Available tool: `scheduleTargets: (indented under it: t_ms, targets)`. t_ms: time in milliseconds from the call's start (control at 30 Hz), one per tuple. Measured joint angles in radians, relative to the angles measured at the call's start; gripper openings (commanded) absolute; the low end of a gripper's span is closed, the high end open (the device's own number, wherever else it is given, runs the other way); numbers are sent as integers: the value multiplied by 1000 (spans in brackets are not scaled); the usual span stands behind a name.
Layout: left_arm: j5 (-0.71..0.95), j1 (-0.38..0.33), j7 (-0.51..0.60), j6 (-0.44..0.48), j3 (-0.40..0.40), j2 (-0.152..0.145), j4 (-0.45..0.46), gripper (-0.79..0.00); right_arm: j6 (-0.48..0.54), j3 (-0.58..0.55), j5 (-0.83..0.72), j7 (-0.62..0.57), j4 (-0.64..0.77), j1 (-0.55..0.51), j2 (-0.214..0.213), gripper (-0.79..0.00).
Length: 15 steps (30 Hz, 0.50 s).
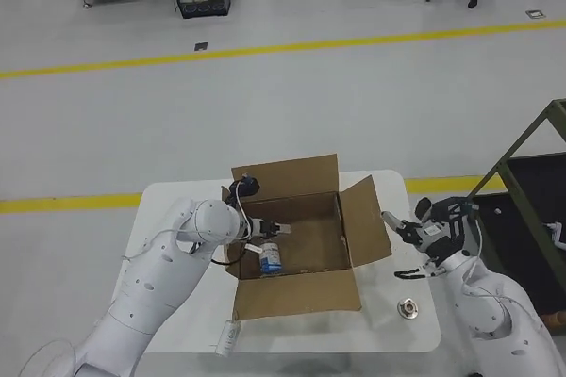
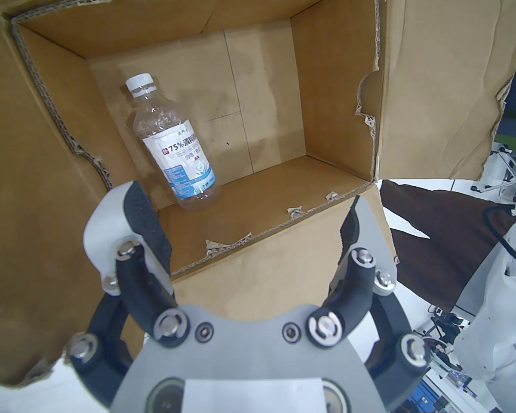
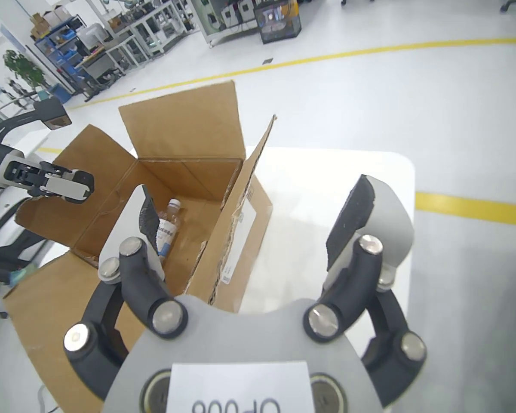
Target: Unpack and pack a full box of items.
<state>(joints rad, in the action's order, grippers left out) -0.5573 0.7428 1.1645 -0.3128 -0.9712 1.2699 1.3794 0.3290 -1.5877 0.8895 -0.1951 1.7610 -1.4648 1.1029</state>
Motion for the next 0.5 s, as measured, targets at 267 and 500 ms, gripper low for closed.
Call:
scheduleTargets:
  t_ms: [267,500]
  targets:
    - [0,1,-1,1,0,0,1,0,-19,-9,60,144,33,-45,4,-785]
    - [-42,17,25,48,-13,-13,67,0,-26,-14,70,181,32,-62,7,-785]
